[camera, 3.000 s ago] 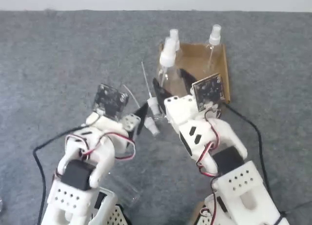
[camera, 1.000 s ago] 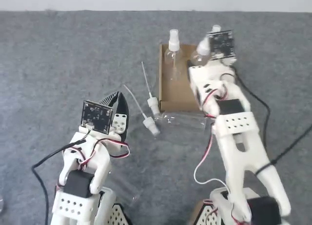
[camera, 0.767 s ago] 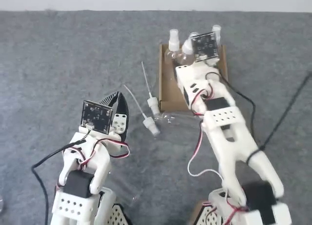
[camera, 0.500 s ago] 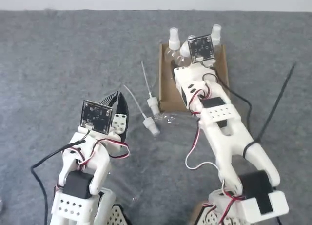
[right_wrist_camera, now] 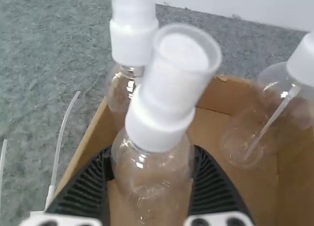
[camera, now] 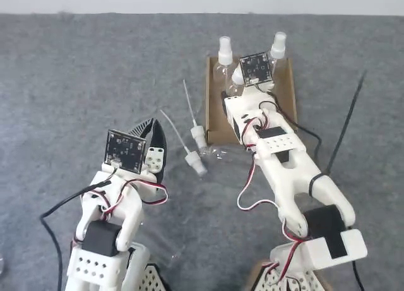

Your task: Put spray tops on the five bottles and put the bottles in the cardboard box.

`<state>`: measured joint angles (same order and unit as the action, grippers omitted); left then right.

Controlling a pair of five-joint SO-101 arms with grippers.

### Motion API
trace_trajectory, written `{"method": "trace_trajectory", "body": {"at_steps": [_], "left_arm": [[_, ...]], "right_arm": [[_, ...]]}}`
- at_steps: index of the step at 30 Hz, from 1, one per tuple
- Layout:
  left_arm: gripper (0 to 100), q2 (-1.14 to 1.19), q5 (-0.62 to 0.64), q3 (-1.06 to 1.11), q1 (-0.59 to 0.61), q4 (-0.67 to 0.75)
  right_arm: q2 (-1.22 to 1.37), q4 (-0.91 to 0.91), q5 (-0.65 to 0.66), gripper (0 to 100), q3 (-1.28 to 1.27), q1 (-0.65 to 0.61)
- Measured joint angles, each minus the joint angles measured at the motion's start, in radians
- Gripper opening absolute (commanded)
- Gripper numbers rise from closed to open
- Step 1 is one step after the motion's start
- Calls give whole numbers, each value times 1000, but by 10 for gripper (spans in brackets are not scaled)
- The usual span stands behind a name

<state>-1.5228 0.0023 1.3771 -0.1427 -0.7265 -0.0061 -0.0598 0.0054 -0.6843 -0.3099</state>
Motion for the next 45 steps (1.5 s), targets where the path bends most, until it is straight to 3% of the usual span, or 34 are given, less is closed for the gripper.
{"method": "trace_trajectory", "body": {"at_steps": [37,45], "left_arm": [[11,0,0,0,0,0],[11,0,0,0,0,0]], "right_arm": [[3,146,-43,15,-95,-46],[3,146,-43,191,-95,-52]]}}
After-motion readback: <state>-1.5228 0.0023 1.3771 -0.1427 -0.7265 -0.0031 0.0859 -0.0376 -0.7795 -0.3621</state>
